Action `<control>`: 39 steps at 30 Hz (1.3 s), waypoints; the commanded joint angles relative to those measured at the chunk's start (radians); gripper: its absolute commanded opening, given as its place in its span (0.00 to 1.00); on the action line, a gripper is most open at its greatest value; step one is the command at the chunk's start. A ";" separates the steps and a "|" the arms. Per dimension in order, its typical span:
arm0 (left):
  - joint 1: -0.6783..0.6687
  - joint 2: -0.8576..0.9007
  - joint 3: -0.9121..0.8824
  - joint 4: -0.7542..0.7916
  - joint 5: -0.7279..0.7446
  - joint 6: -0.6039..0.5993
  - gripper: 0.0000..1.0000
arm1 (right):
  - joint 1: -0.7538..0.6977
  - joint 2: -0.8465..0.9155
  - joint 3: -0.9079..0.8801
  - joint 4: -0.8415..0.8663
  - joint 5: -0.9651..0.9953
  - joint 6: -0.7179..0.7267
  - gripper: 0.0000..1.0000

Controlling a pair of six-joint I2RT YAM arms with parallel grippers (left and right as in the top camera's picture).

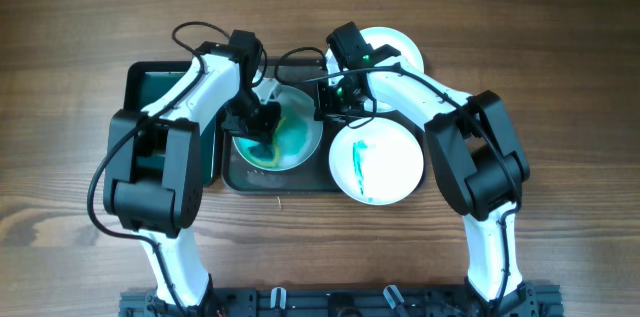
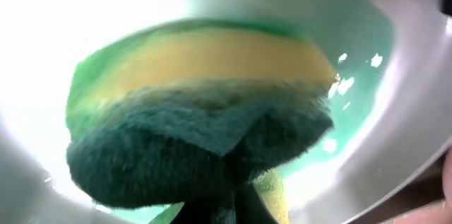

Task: Clean dirty plates on tray and stack at the side
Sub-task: 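Scrub the left plate with the sponge while right gripper holds rim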

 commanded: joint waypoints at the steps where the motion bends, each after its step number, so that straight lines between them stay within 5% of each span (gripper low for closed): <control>1: -0.008 0.030 -0.023 0.043 0.121 0.121 0.04 | -0.016 0.026 -0.016 0.003 0.013 0.024 0.04; 3: -0.008 0.030 -0.023 0.101 0.120 0.076 0.04 | -0.016 0.026 -0.016 0.003 0.013 0.024 0.04; 7: -0.008 0.030 -0.023 0.285 0.051 -0.198 0.04 | -0.016 0.026 -0.016 0.003 0.013 0.024 0.04; 17: -0.010 0.024 -0.014 0.314 -0.537 -0.701 0.04 | -0.016 0.026 -0.017 -0.003 0.013 0.023 0.04; 22: -0.026 0.021 0.047 0.186 -0.620 -0.717 0.04 | -0.015 0.026 -0.018 0.001 0.013 0.024 0.04; 31: -0.032 0.021 0.060 0.167 0.198 -0.256 0.04 | -0.015 0.028 -0.018 0.009 -0.058 -0.041 0.04; 39: -0.062 0.021 0.060 0.270 0.238 -0.207 0.04 | -0.015 0.028 -0.018 0.019 -0.073 -0.071 0.04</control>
